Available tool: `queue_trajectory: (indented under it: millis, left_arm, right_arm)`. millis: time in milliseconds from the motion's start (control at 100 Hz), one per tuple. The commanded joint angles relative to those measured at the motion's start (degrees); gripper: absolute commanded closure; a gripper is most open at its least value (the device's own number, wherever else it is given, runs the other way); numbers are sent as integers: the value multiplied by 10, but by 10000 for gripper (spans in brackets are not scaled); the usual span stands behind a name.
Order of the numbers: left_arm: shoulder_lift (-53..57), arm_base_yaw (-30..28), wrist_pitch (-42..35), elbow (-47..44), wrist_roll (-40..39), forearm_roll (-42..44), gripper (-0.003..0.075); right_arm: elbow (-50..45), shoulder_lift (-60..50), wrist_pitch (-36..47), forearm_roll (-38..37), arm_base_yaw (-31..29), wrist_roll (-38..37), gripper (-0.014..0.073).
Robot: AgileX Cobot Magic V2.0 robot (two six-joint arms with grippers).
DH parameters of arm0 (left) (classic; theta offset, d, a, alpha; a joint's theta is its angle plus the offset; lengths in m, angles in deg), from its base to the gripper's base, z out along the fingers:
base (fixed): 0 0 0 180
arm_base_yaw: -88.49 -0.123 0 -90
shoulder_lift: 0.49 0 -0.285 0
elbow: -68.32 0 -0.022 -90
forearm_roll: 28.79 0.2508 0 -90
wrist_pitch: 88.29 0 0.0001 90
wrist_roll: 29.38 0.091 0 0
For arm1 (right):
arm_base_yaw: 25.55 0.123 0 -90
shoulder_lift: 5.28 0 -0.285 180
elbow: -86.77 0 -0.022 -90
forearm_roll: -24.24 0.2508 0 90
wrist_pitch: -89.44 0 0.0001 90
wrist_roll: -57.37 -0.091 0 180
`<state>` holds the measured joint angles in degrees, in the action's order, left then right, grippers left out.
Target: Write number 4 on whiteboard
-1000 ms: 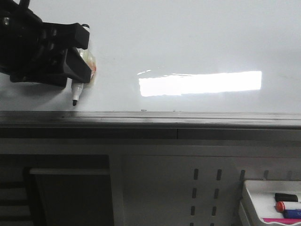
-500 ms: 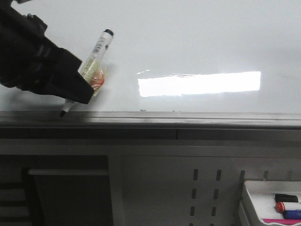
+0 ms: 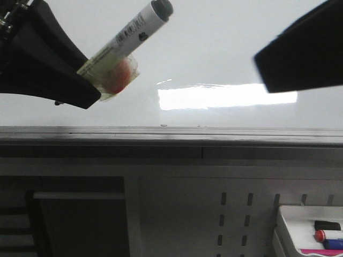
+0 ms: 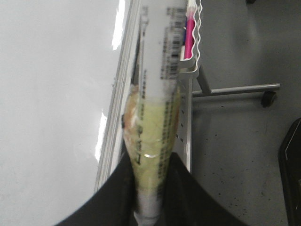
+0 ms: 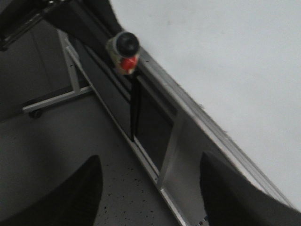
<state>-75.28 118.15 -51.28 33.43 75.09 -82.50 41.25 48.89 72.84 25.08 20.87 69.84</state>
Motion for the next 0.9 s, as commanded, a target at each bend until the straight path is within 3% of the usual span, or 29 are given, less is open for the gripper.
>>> queue_trajectory:
  millis: [0, 240, 550, 890]
  left_arm:
    - [16, 0, 20, 14, 37, -17, 741]
    - [17, 0, 58, 14, 57, 3, 741]
    - [17, 0, 58, 14, 57, 3, 741]
    - [17, 0, 58, 14, 57, -1, 741]
  right_arm:
    - [44, 47, 59, -8, 28, 8, 189]
    - [87, 141, 119, -8, 44, 8, 189]
    - [91, 175, 187, -8, 78, 8, 189]
    - [91, 222, 240, 5, 76, 8, 190]
